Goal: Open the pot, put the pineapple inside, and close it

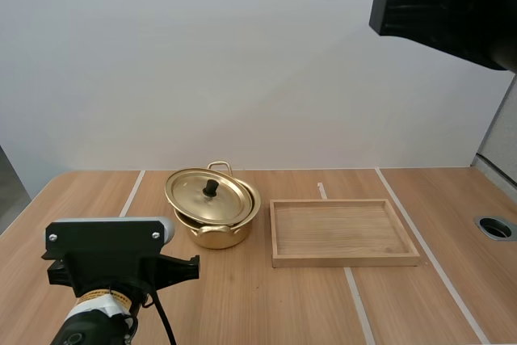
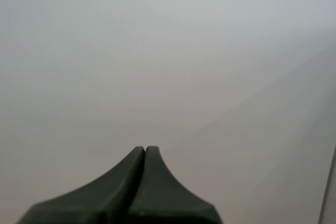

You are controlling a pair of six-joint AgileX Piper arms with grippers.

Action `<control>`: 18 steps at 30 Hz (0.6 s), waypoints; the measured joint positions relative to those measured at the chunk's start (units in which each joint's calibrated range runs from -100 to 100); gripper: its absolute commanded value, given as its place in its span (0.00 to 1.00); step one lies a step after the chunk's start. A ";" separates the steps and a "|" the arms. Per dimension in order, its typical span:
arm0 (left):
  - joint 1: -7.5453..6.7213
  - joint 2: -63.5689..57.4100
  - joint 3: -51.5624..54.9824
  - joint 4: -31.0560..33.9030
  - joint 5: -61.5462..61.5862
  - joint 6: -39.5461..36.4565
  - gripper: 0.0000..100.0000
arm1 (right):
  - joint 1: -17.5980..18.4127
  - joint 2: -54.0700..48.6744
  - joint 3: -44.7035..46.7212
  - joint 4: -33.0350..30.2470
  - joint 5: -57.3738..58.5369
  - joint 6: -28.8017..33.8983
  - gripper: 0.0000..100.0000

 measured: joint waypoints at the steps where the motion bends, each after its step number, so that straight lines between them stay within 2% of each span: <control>1: 0.00 0.00 0.00 0.00 0.00 -0.03 0.00 | 0.00 0.00 0.00 0.00 0.00 0.00 0.00; 18: 0.00 0.00 0.00 0.10 0.00 -0.11 0.00 | 0.00 0.00 0.00 -0.10 -0.37 0.00 0.00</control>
